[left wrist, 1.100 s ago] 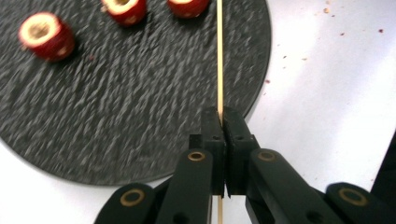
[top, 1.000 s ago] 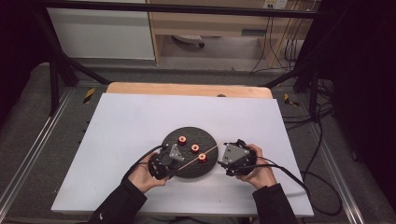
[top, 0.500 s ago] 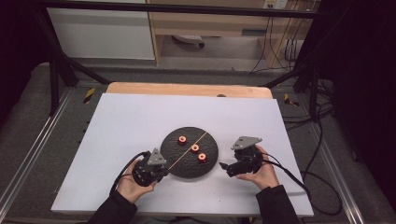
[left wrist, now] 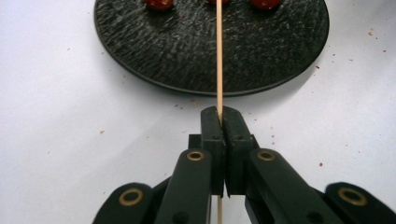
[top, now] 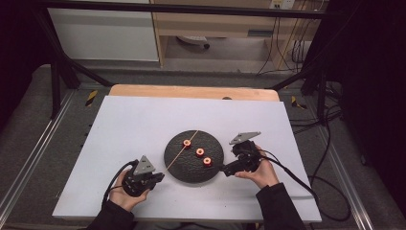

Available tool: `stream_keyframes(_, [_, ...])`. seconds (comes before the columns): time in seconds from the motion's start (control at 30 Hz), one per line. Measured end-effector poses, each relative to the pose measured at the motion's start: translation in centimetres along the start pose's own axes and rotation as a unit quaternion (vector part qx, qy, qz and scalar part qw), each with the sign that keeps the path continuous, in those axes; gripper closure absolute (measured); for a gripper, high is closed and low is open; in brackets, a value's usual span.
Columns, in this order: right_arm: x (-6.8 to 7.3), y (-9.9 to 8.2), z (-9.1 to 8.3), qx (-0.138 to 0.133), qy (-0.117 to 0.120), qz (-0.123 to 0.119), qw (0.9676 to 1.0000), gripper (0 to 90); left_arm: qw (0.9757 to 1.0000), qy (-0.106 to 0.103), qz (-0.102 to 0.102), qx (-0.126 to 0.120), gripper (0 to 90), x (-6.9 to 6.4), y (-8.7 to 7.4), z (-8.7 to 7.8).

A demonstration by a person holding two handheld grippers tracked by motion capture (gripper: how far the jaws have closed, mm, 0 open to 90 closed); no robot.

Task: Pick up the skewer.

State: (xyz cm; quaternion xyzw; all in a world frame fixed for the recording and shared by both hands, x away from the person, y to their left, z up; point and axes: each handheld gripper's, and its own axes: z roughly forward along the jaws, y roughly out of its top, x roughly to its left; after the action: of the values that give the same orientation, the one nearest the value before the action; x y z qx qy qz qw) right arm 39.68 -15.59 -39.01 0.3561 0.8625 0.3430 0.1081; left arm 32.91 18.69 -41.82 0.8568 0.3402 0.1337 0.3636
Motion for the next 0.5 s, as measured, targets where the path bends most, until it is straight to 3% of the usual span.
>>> stream_keyframes(0.5, [1.1, 3.0, 2.4, 0.05, -0.001, 0.007, 0.9987, 4.9, 0.9999, 0.002, -0.008, -0.012, 88.3, 0.4, -0.7, -0.2])
